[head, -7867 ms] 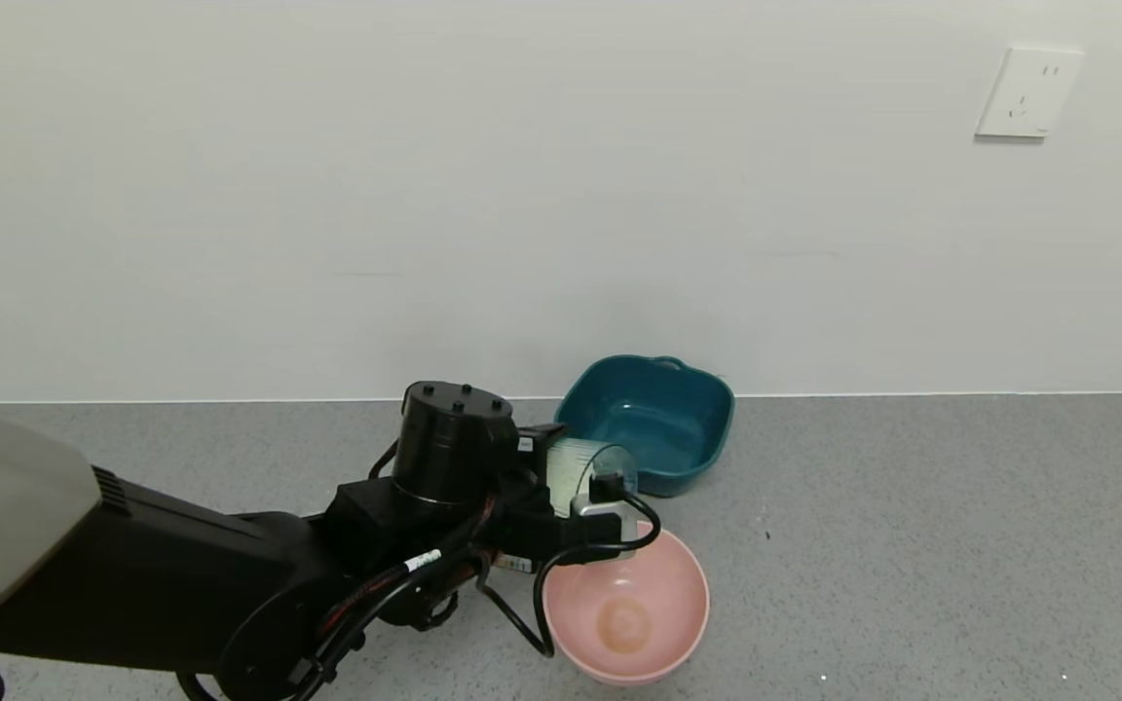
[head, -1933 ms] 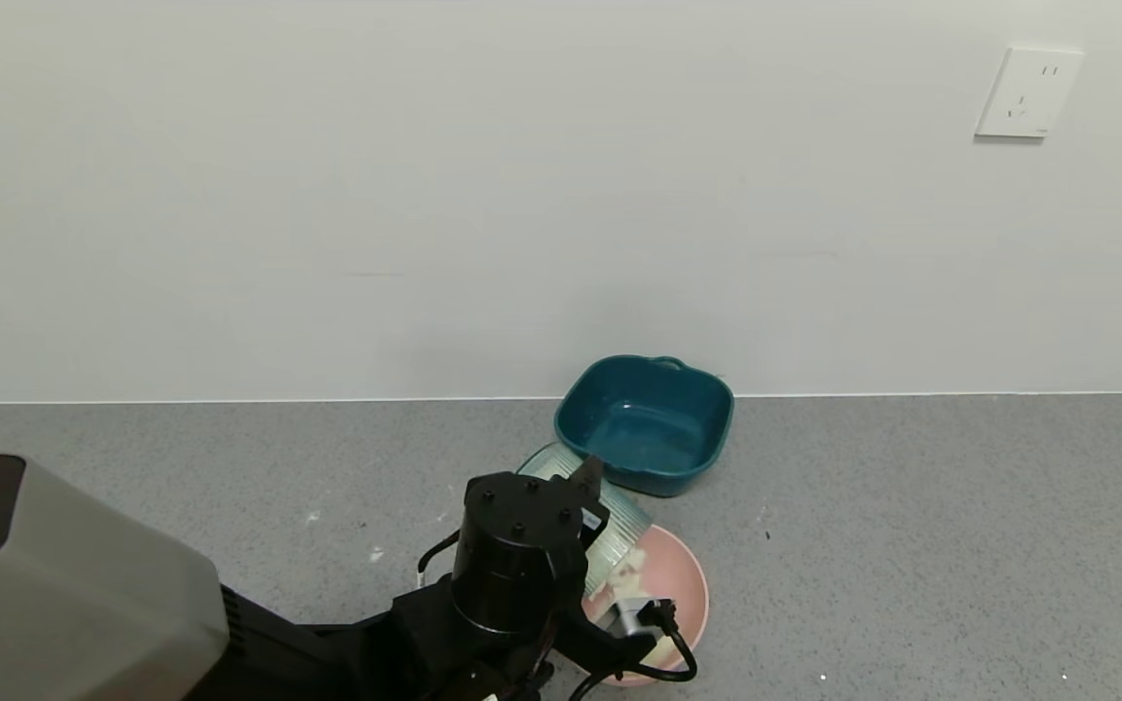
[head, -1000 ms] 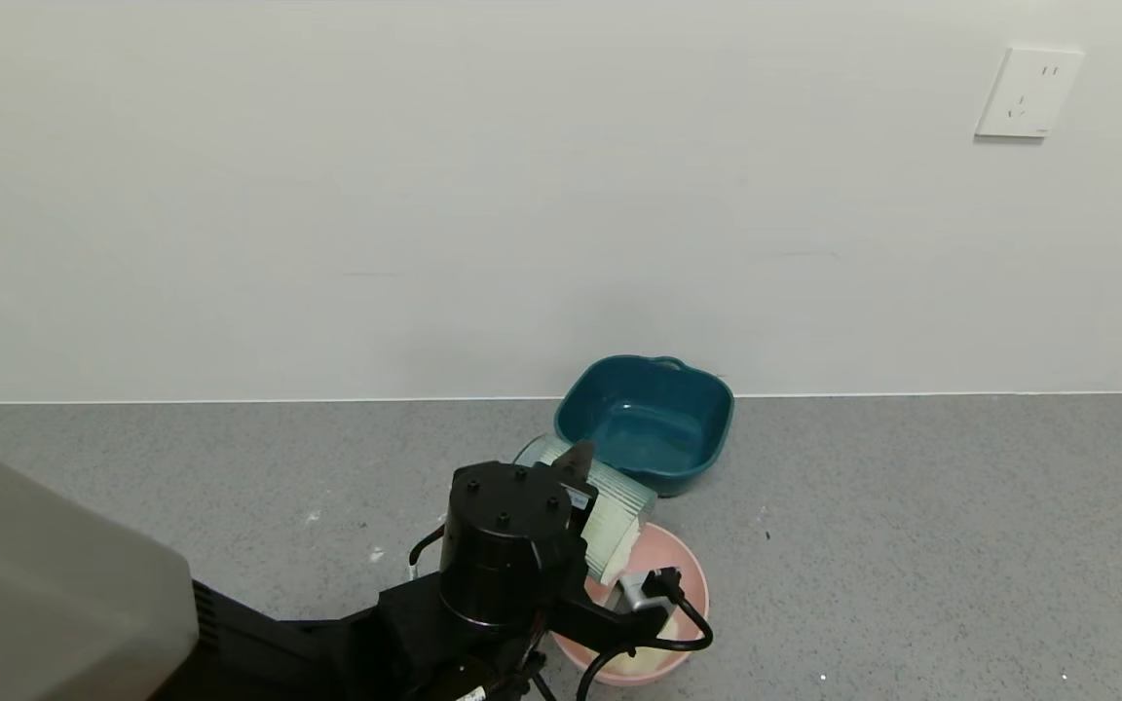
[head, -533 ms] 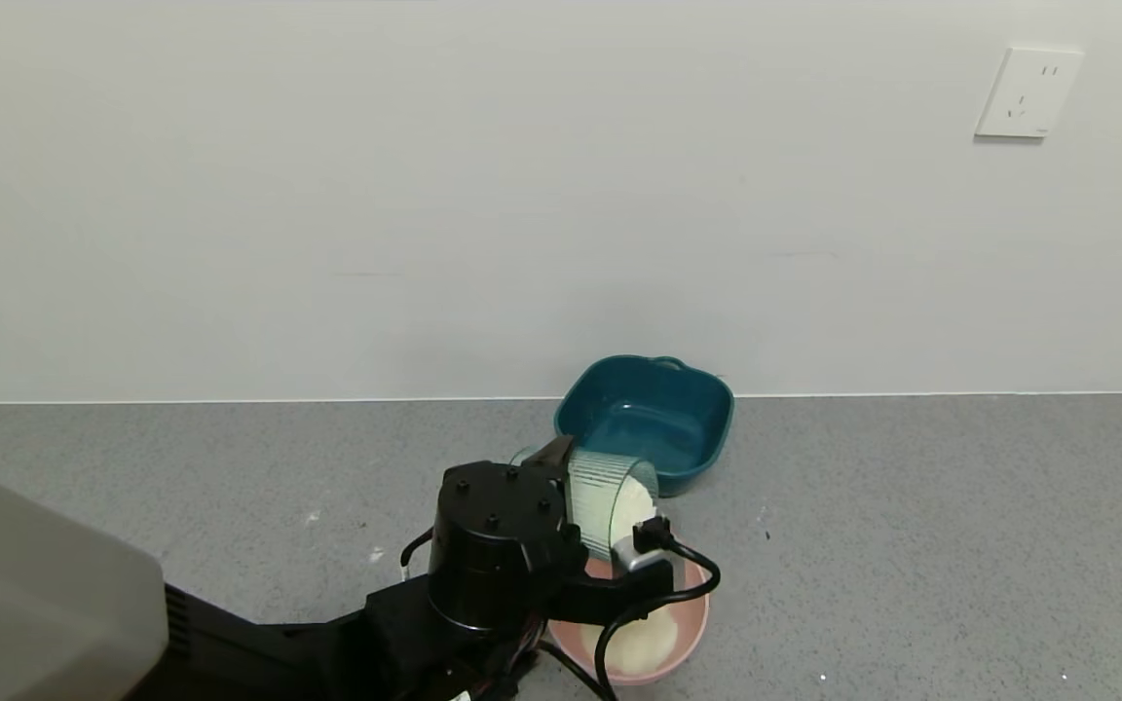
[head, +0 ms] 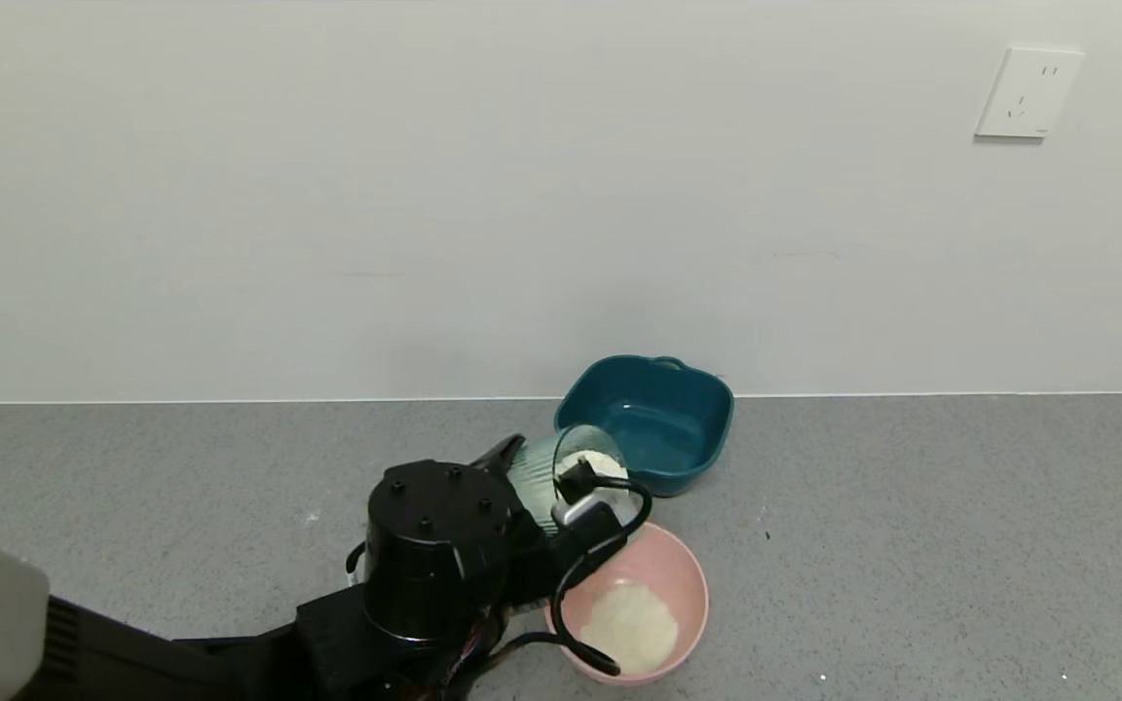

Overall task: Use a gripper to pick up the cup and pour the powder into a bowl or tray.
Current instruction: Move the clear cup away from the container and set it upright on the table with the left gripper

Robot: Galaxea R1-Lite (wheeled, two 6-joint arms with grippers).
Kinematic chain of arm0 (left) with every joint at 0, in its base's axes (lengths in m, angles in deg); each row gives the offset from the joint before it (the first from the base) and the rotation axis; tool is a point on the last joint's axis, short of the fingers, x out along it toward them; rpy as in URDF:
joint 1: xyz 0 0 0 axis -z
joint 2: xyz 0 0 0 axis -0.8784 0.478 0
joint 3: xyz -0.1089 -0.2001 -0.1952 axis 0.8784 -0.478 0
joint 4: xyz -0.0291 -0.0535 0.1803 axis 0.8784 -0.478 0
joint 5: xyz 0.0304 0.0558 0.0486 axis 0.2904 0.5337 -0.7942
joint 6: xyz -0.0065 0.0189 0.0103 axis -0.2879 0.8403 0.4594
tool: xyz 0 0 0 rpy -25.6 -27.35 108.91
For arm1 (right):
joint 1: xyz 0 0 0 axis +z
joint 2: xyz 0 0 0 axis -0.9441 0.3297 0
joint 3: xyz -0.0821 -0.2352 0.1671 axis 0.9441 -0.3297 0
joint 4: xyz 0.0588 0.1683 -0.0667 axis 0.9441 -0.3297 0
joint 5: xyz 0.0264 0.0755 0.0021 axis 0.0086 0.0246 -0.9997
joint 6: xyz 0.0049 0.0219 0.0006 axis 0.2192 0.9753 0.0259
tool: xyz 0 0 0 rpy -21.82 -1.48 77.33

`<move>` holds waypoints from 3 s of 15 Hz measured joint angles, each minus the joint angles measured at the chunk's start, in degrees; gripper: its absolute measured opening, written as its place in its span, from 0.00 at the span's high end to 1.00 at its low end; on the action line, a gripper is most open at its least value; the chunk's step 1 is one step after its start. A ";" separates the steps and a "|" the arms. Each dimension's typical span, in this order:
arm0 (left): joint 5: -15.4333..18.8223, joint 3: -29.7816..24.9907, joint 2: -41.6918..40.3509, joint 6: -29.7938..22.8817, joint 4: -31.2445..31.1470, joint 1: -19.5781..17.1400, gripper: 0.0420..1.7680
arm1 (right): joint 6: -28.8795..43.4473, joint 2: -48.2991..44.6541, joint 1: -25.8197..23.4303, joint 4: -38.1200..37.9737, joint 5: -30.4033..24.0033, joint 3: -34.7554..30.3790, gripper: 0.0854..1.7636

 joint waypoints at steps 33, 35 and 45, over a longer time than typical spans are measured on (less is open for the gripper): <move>49.38 -1.32 5.13 -44.26 9.31 -44.48 0.27 | -0.02 0.00 0.00 0.02 0.00 0.00 0.03; 49.91 -0.16 6.66 -44.32 8.33 -45.59 0.27 | -0.02 0.00 0.00 0.02 -0.02 0.00 0.03; 49.91 8.72 15.77 -45.35 9.23 -47.57 0.27 | -0.02 0.00 0.01 0.00 -0.02 0.00 0.03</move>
